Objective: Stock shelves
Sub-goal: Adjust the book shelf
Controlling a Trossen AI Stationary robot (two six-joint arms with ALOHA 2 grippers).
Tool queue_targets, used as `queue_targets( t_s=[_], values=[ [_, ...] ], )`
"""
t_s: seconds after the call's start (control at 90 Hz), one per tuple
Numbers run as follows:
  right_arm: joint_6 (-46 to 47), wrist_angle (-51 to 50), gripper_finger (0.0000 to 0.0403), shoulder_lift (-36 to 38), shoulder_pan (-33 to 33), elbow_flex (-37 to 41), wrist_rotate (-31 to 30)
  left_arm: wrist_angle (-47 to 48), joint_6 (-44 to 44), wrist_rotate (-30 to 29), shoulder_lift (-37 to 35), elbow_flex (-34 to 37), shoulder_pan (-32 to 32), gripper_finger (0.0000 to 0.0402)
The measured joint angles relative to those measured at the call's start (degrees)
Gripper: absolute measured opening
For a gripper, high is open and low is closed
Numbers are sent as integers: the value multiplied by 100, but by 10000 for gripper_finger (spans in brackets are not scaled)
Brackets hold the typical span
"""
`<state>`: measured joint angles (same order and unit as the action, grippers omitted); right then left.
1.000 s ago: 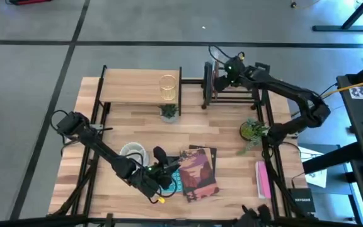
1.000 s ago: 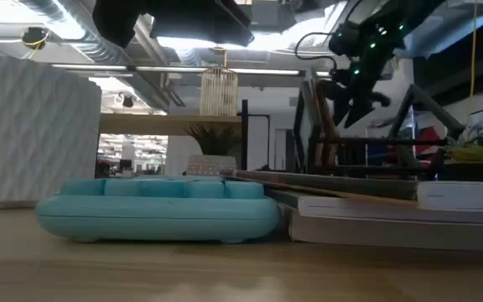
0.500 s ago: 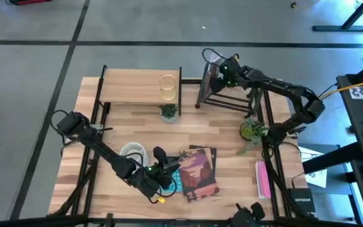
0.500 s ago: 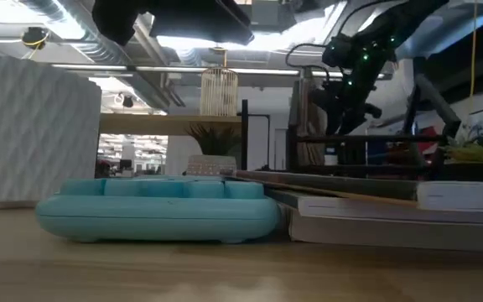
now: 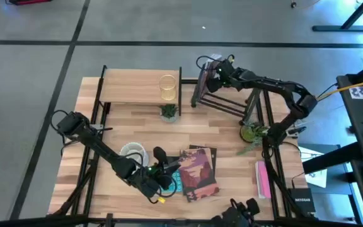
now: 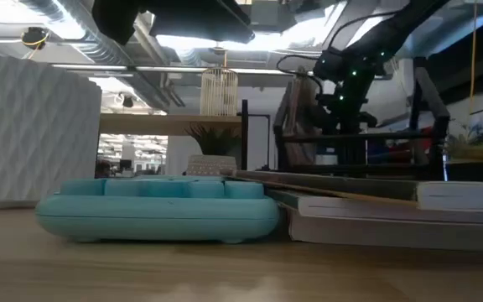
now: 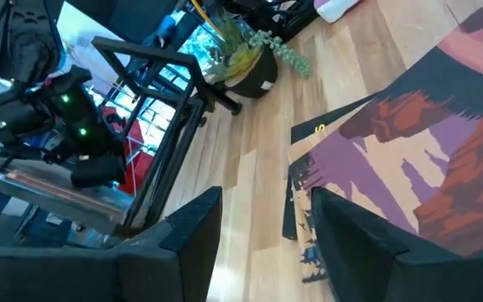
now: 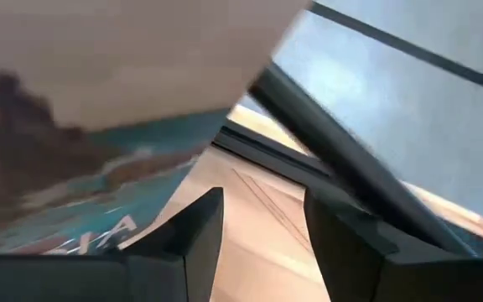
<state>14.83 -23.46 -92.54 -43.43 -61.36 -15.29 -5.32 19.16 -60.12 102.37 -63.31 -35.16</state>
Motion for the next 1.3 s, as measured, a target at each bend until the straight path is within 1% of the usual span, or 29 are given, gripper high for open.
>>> queue_targets(
  t_s=[0.1, 0.233, 0.344, 0.567, 0.667, 0.778, 0.878, 1.011, 1.111, 1.3],
  values=[
    [-87, -26, 153, 32, -3, 0, 42, 15, -74, -1, 0, 2, 0, 170],
    [-264, -457, 153, 269, 53, 0, 12, 13, -105, -2, 0, 1, 0, 170],
    [-687, -785, 153, 585, 327, 0, -258, 2, -120, 0, 0, 2, 0, 170],
    [-1340, -1257, 153, 1470, 1309, -2, -683, -3, -101, -2, 0, 2, 0, 170],
    [-1439, -1829, 153, 1831, 1962, -4, -921, -2, -101, 0, 0, 2, 0, 170],
    [-1511, -2593, 153, 2007, 2821, -4, -895, -2, -101, 5, 0, 2, 0, 170],
    [-1334, -3133, 153, 1926, 3551, -4, -905, -4, -103, 133, 0, 2, 0, 170],
    [-846, -3515, 153, 1688, 4218, 87, -1395, -4, -118, 243, 0, 2, 0, 170],
    [-610, -3540, 153, 1565, 4493, 377, -1482, -4, -119, 252, 0, 2, 0, 170],
    [-15, -3742, 153, 1500, 4726, 961, -2296, 0, -117, 256, 0, 2, 0, 170]
  ],
)
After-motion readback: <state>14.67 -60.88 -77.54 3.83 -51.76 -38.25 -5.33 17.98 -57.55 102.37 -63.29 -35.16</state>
